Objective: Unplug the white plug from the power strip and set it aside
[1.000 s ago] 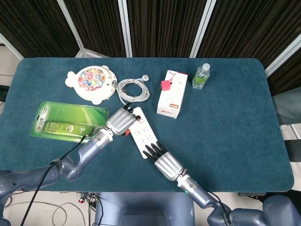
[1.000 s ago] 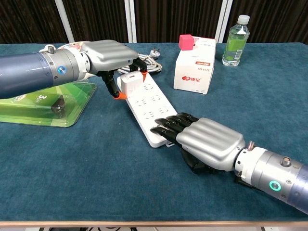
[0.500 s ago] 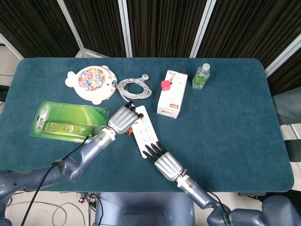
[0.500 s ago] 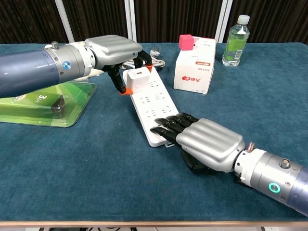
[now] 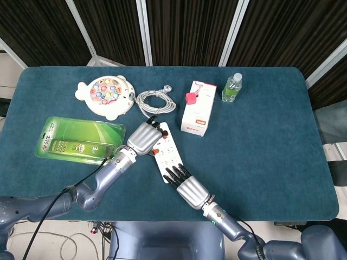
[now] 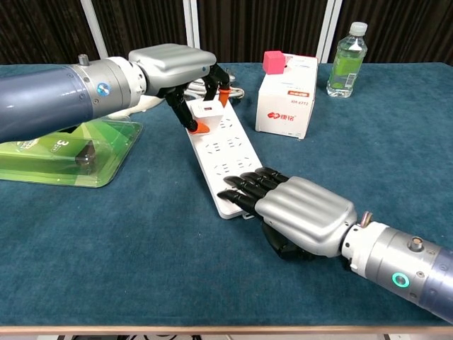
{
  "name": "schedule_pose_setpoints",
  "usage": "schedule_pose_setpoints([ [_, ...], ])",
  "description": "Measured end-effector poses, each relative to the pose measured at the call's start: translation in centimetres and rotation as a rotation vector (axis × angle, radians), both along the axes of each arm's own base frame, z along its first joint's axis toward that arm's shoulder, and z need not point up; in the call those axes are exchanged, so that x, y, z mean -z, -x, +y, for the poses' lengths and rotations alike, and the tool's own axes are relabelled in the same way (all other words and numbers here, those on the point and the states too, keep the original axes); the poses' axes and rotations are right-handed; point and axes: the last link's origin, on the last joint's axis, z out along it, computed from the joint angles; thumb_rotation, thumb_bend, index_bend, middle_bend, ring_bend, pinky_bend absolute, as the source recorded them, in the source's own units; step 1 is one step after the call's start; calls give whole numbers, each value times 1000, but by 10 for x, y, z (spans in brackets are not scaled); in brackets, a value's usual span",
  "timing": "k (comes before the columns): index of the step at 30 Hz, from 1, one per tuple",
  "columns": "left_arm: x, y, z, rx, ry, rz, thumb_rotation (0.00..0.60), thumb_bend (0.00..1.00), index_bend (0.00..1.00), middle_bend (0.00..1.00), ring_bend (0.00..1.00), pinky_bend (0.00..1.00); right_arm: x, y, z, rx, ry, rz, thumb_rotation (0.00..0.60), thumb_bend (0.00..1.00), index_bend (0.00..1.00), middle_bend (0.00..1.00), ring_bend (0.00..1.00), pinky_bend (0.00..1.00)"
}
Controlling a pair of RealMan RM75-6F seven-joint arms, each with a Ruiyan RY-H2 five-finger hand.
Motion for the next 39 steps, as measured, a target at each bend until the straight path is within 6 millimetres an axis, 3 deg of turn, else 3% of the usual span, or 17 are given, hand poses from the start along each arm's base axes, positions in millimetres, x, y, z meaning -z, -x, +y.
schedule_pose_setpoints([
  [24, -19, -4, 2, 29, -30, -38, 600, 369, 748, 778, 287, 133, 1, -3, 4, -4, -6, -6, 600, 970, 0, 0, 0, 35],
  [39, -33, 12, 7, 48, -74, 21, 600, 369, 747, 777, 287, 133, -3, -5, 3, -5, 11, -15, 600, 969, 0, 0, 0, 35],
])
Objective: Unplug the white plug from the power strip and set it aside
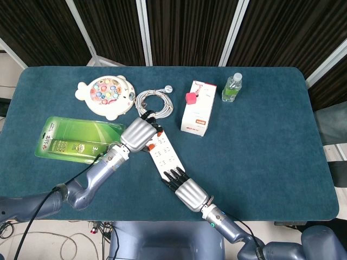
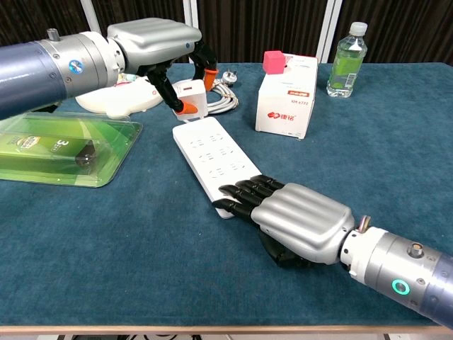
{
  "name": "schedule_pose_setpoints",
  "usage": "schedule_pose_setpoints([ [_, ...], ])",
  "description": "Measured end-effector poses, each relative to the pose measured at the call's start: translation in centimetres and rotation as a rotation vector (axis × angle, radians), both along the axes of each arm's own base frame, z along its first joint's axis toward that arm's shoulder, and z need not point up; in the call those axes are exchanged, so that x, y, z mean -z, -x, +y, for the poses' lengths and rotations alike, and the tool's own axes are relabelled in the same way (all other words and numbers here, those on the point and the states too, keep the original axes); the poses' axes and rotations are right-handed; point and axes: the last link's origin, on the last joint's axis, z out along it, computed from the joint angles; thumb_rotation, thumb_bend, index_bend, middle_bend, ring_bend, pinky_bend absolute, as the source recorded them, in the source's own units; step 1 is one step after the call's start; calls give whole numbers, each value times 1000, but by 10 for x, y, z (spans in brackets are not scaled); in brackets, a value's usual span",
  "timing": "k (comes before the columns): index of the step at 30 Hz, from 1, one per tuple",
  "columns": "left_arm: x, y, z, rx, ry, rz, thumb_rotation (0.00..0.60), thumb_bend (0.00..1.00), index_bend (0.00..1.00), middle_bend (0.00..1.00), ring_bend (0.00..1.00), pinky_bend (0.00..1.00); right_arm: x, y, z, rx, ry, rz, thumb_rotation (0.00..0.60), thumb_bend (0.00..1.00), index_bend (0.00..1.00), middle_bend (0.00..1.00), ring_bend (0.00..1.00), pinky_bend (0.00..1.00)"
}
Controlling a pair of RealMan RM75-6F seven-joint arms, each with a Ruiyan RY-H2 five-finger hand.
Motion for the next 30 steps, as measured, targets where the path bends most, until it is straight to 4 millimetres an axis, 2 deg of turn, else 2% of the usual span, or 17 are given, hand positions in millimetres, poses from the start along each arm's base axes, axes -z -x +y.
schedule_pose_setpoints([
  [11, -16, 16, 7, 16, -45, 68, 600, 369, 747, 775, 287, 133, -13, -6, -7, -3, 80, -56, 600, 969, 0, 0, 0, 35],
  [19, -31, 38, 14, -11, -90, 114, 600, 368, 738, 769, 287, 133, -29, -9, -16, 9, 148, -102, 600, 842, 0, 0, 0, 36],
  [22, -34, 48, 15, -28, -104, 128, 600, 366, 725, 758, 287, 132, -34, -8, -19, 13, 168, -113, 600, 829, 0, 0, 0, 36],
  [25, -37, 57, 16, -52, -115, 138, 600, 353, 698, 734, 287, 130, -39, -7, -22, 20, 182, -121, 600, 827, 0, 0, 0, 36],
  [28, -39, 67, 17, -91, -128, 139, 600, 294, 645, 684, 276, 107, -44, -5, -24, 27, 198, -128, 600, 826, 0, 0, 0, 35],
  [30, -41, 75, 17, -120, -138, 142, 600, 211, 551, 590, 248, 72, -48, -3, -26, 33, 207, -129, 600, 826, 0, 0, 0, 36],
])
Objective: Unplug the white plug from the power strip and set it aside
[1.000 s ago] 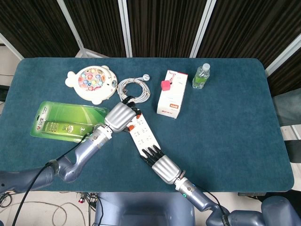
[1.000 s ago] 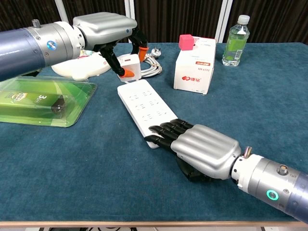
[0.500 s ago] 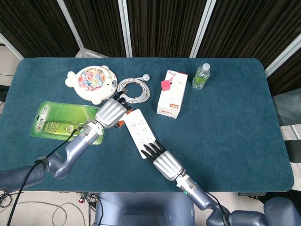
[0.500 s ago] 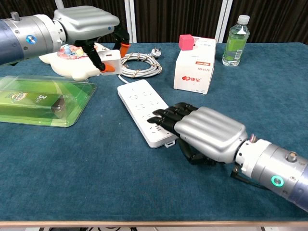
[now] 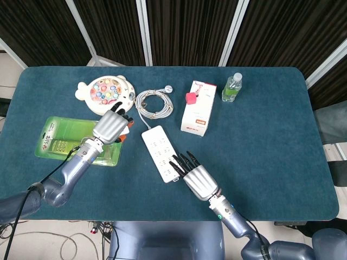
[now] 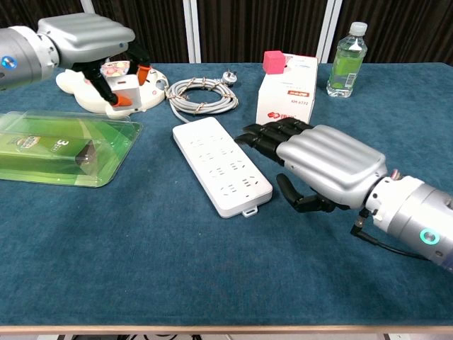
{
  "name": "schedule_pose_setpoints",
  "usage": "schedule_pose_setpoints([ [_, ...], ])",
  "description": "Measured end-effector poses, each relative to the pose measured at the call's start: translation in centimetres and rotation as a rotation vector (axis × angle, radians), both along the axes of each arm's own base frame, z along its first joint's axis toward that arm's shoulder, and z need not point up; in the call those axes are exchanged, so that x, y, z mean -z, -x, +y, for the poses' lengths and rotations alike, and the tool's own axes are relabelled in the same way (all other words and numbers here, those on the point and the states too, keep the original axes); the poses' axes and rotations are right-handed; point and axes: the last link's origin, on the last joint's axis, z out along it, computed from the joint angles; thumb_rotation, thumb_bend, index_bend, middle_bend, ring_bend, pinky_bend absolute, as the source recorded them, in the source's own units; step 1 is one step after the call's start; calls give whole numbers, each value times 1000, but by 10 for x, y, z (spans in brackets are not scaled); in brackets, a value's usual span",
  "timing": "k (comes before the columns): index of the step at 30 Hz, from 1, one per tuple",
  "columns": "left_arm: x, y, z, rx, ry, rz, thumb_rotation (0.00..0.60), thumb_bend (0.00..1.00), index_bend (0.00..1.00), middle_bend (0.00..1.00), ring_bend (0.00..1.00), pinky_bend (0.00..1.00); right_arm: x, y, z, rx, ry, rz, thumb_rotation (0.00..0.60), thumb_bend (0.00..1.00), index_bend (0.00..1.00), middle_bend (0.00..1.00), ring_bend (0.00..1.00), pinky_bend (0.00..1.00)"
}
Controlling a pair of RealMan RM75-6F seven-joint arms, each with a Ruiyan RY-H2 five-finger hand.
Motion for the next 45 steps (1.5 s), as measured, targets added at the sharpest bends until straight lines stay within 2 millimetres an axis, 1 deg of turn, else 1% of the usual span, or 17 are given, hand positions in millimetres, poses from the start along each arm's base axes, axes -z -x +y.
schedule_pose_setpoints([
  [3, -2, 9, 0, -37, -12, 6, 600, 135, 432, 446, 199, 33, -5, 3, -2, 12, 11, -2, 600, 826, 0, 0, 0, 35],
  [4, -2, 11, 0, -49, -15, 7, 600, 126, 411, 418, 188, 25, -6, 4, -3, 16, 14, -3, 600, 826, 0, 0, 0, 35],
  [6, -3, 17, 0, -79, -25, 9, 600, 97, 327, 325, 148, 4, -9, 7, -4, 23, 22, -4, 600, 825, 0, 0, 0, 35],
  [8, -4, 23, -1, -106, -36, 9, 600, 86, 281, 281, 126, 0, -11, 8, -5, 29, 28, -7, 600, 777, 0, 0, 0, 36],
  [9, -5, 26, -2, -125, -44, 8, 600, 83, 263, 262, 119, 0, -13, 9, -6, 32, 32, -8, 600, 727, 0, 0, 0, 36],
  [13, -8, 37, -7, -183, -65, -12, 600, 76, 226, 234, 114, 0, -20, 12, -10, 53, 54, -17, 600, 558, 0, 0, 0, 36],
  [14, -9, 39, -8, -193, -69, -18, 600, 75, 212, 223, 110, 0, -22, 13, -11, 58, 61, -19, 600, 535, 0, 0, 0, 36],
  [18, -15, 47, -14, -223, -91, -43, 600, 66, 174, 184, 78, 0, -31, 18, -15, 75, 90, -21, 600, 522, 0, 0, 0, 35],
  [20, -17, 50, -17, -235, -97, -60, 600, 60, 163, 178, 78, 0, -37, 22, -17, 84, 107, -25, 600, 521, 0, 0, 0, 28],
  [23, -22, 54, -24, -253, -103, -90, 600, 57, 148, 159, 70, 0, -48, 30, -19, 108, 133, -35, 600, 521, 0, 0, 0, 13],
  [26, -27, 61, -35, -272, -107, -126, 600, 50, 134, 141, 58, 0, -60, 41, -20, 141, 159, -48, 600, 517, 0, 0, 0, 5],
  [30, -34, 73, -55, -303, -117, -186, 600, 17, 115, 116, 30, 0, -80, 60, -19, 195, 197, -66, 600, 494, 0, 0, 0, 0],
  [32, -38, 80, -66, -313, -129, -208, 600, 7, 108, 109, 30, 0, -89, 69, -16, 217, 217, -70, 600, 433, 0, 0, 0, 0],
  [34, -44, 91, -82, -320, -146, -226, 600, 3, 101, 102, 30, 0, -100, 80, -12, 241, 239, -74, 600, 367, 0, 0, 0, 0],
  [35, -46, 96, -89, -324, -154, -233, 600, 2, 98, 99, 30, 0, -104, 84, -10, 249, 250, -73, 600, 357, 0, 0, 0, 0],
  [39, -55, 119, -123, -348, -188, -260, 600, 0, 79, 89, 30, 0, -120, 102, 0, 285, 290, -73, 600, 349, 0, 0, 0, 0],
  [45, -68, 147, -164, -381, -249, -300, 600, 0, 48, 72, 22, 0, -143, 132, 20, 355, 346, -94, 600, 346, 0, 0, 0, 0],
])
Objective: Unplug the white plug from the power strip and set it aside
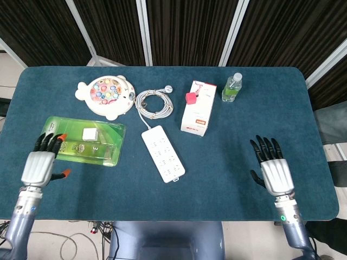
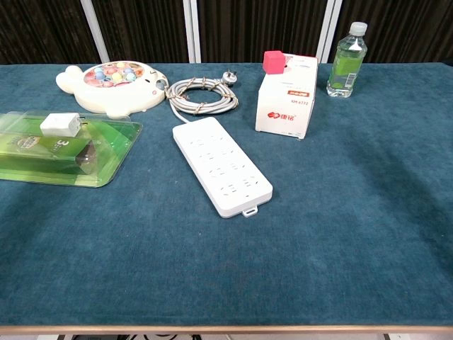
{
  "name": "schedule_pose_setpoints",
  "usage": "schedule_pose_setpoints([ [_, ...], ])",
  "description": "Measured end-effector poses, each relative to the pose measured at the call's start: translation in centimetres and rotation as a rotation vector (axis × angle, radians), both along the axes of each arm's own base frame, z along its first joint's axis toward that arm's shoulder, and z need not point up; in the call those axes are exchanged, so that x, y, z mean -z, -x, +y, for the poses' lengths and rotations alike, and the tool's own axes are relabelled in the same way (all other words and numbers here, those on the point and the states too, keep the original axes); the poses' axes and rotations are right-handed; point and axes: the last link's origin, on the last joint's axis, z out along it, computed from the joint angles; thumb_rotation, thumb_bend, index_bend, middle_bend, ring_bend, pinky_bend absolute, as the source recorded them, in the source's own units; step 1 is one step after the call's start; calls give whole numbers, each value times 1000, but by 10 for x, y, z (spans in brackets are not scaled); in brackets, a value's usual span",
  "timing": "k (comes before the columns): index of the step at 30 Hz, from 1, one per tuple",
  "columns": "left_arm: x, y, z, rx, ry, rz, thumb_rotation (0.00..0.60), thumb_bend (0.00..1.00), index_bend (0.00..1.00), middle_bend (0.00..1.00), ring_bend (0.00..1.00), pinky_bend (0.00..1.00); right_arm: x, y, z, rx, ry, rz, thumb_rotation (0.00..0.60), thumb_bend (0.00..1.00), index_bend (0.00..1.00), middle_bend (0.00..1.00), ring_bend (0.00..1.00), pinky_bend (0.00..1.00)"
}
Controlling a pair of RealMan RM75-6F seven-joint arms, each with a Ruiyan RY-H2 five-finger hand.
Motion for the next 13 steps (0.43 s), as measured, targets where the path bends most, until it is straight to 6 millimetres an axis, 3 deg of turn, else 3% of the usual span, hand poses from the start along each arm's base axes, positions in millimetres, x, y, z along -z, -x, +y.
schedule_pose_setpoints([
  [7, -19, 34, -40, -46, -66, 12, 600, 0, 21, 55, 5, 0, -22, 38, 23, 76, 40, -30, 600, 337, 0, 0, 0, 0],
  [13, -30, 55, -56, -48, -94, 53, 600, 0, 18, 52, 5, 0, -35, 60, 33, 93, 60, -24, 600, 332, 0, 0, 0, 0],
])
